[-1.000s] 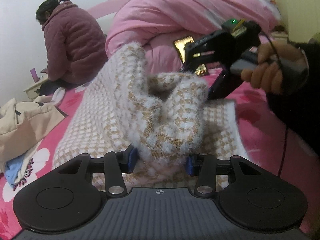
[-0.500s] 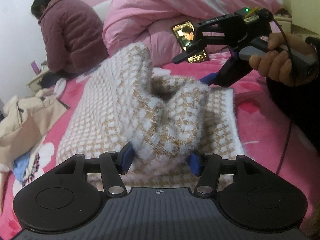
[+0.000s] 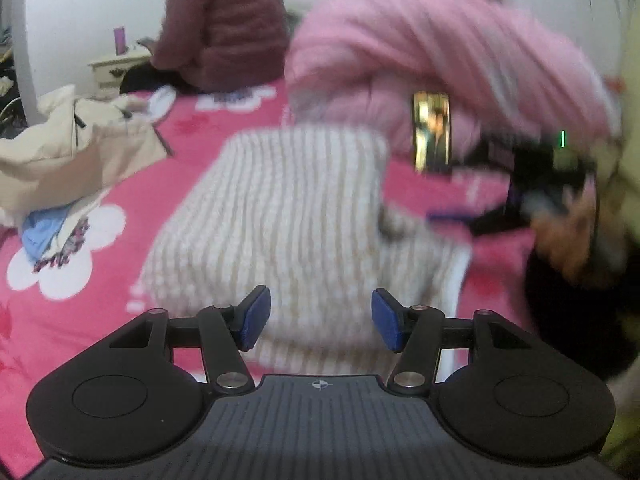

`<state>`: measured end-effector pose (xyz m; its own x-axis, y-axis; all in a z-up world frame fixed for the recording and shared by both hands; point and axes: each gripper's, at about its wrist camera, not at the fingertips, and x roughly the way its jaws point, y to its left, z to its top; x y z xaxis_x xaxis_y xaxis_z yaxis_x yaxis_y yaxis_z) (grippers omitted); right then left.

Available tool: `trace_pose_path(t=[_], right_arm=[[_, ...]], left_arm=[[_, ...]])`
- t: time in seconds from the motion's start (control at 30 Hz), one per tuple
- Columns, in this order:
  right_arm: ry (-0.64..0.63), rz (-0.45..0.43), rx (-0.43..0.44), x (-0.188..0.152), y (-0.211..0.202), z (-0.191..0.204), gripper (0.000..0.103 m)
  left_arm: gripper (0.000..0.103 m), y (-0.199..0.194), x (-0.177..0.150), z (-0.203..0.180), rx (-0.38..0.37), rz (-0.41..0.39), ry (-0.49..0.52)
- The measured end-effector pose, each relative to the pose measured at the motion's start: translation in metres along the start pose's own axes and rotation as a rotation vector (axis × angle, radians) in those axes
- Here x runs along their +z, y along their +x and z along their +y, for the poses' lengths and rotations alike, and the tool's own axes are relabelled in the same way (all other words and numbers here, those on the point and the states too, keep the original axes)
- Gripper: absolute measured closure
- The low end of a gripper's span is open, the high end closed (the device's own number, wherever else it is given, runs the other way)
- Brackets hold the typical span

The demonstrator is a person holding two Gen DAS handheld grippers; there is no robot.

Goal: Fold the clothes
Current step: 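Lower the folded end with the left gripper while the right gripper grasps the fold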

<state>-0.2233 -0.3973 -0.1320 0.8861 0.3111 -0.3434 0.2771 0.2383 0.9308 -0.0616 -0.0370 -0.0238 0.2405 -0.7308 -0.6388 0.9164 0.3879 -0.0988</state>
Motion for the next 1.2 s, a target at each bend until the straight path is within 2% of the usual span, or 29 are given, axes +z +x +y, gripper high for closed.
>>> trace_pose_path(t=[0.13,0.23,0.27,0.3,0.4,0.47,0.53,0.57,0.63,0.7,0.77,0.83,0.97,1.07,1.2], right_arm=[[-0.072,0.06,-0.029,-0.007,0.011,0.012,0.033],[-0.128,0.105,-0.052,-0.011,0.019,0.02,0.033],[-0.158,0.113,-0.073,-0.013,0.024,0.023,0.033],[-0.189,0.122,-0.094,-0.014,0.028,0.025,0.034],[-0.281,0.147,-0.158,-0.018,0.042,0.032,0.038],[-0.342,0.164,-0.2,-0.02,0.052,0.037,0.047],[-0.384,0.166,-0.229,-0.022,0.058,0.039,0.066],[-0.394,0.161,-0.237,-0.022,0.06,0.038,0.07],[-0.354,0.151,-0.222,-0.02,0.057,0.032,0.078],[-0.312,0.14,-0.207,-0.019,0.054,0.026,0.081],[-0.261,0.135,-0.188,-0.017,0.051,0.02,0.082],[-0.227,0.132,-0.175,-0.017,0.049,0.016,0.083],[-0.158,0.125,-0.147,-0.017,0.045,0.009,0.082],[-0.106,0.12,-0.127,-0.016,0.042,0.003,0.082],[-0.073,0.117,-0.114,-0.016,0.041,-0.001,0.083]], left_arm=[[0.039,0.023,0.022,-0.022,-0.032,-0.075,0.108],[0.039,0.047,0.028,-0.041,-0.027,-0.089,0.229],[0.043,0.054,0.028,-0.045,-0.015,-0.09,0.269],[0.052,0.061,0.027,-0.048,-0.003,-0.093,0.301],[0.068,0.075,0.025,-0.047,0.006,-0.096,0.345],[0.071,0.079,0.026,-0.045,0.0,-0.098,0.358],[0.074,0.081,0.023,-0.046,0.007,-0.106,0.378],[0.076,0.081,0.021,-0.046,0.007,-0.11,0.387],[0.08,0.079,0.018,-0.048,-0.002,-0.123,0.396],[0.084,0.074,0.017,-0.046,-0.03,-0.142,0.384],[0.086,0.065,0.021,-0.041,-0.089,-0.149,0.339],[0.097,0.057,0.024,-0.041,-0.158,-0.143,0.311],[0.1,0.068,0.008,-0.066,-0.195,-0.1,0.425],[0.1,0.085,-0.01,-0.078,-0.261,-0.014,0.421],[0.097,0.075,-0.019,-0.092,-0.26,-0.015,0.479]])
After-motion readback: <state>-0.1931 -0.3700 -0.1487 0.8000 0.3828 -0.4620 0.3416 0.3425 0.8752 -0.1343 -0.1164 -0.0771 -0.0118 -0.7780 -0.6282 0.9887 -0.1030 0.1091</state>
